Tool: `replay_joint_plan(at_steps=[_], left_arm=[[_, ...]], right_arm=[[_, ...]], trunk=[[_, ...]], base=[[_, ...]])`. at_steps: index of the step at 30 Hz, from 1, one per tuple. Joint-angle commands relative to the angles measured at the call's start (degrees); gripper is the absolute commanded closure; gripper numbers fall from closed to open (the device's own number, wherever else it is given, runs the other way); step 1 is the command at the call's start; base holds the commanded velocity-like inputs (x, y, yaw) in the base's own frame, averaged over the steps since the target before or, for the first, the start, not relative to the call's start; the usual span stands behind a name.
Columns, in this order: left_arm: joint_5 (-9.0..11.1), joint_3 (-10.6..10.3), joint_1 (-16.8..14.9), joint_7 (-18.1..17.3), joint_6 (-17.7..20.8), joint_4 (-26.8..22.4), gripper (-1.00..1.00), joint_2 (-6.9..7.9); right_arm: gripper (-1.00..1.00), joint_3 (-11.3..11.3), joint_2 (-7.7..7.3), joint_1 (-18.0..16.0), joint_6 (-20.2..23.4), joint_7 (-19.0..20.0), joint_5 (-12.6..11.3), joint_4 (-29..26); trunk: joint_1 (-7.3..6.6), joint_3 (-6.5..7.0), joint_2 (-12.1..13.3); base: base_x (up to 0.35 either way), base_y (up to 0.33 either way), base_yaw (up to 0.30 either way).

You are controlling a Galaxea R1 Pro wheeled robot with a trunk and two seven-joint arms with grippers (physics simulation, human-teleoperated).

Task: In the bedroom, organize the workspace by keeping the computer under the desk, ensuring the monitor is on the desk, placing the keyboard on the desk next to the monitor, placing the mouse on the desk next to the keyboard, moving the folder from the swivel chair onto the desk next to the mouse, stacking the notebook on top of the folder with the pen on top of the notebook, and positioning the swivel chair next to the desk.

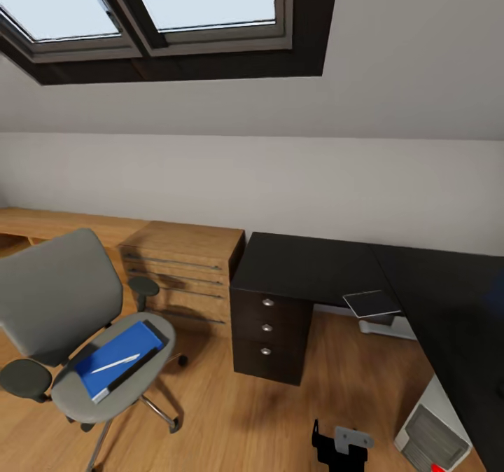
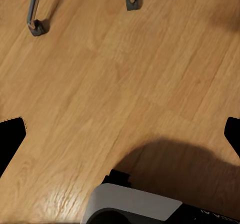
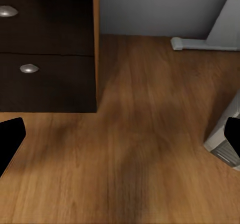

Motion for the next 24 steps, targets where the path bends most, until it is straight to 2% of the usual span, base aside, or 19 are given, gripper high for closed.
replay_joint_plan(at_steps=[1, 11, 24], left_arm=[[0.6, -0.3, 0.0, 0.4, -0.2, -0.1, -1.0, 0.05], [0.6, -0.3, 0.0, 0.3, -0.2, -0.1, -1.0, 0.01], [0.6, -0.3, 0.0, 0.3, -0.2, 0.0, -1.0, -0.04]], right_arm=[[-1.0, 0.5, 0.01, 0.0, -0.3, -0.3, -0.3, 0.0], [-1.0, 0.5, 0.09, 0.0, -3.8, -0.3, -0.1, 1.2], [-1.0, 0.5, 0.07, 0.0, -6.3, -0.3, 2.1, 1.8]], trunk=[[0.01, -0.06, 0.0], [0.01, -0.06, 0.0], [0.01, -0.06, 0.0]], base=[[0.0, 0.0, 0.282], [0.0, 0.0, 0.281], [0.0, 0.0, 0.281]])
